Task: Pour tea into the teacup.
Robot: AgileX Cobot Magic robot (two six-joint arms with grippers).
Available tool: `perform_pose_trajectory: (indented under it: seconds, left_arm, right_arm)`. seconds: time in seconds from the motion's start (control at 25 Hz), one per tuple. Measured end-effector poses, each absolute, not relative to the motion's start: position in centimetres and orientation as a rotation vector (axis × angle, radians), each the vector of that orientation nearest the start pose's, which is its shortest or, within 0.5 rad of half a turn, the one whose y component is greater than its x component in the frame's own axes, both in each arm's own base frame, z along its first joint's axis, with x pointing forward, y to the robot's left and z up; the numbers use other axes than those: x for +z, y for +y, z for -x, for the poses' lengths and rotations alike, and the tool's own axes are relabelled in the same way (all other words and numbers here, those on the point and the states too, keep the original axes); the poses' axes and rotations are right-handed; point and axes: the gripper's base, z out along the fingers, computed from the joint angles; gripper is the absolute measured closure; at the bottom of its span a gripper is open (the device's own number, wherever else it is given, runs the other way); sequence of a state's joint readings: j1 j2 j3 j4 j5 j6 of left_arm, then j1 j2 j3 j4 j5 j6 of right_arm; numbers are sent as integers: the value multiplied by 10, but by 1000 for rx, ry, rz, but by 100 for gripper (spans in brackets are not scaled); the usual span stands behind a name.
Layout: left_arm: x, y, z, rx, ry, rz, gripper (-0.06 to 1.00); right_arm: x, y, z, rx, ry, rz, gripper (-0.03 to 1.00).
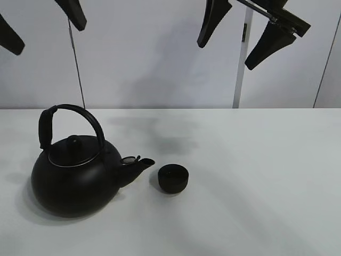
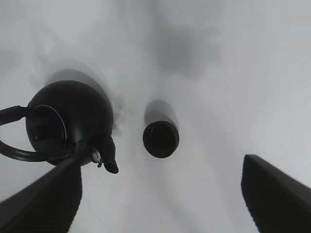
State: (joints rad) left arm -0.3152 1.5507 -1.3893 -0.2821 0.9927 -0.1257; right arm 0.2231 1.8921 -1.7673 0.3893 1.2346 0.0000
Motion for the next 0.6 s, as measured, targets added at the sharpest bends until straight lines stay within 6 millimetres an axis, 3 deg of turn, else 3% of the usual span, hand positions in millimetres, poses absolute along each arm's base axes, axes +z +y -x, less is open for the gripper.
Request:
perform_pose_trajectory:
  seconds: [0.24, 0.6]
  left_arm:
    - [323, -130, -310, -632, 2659, -61, 25]
    - [323, -130, -311, -636, 2650, -61, 25]
  right_arm:
    - [311, 121, -387, 598, 2823, 211, 36]
    - [311, 121, -387, 598, 2823, 211, 36]
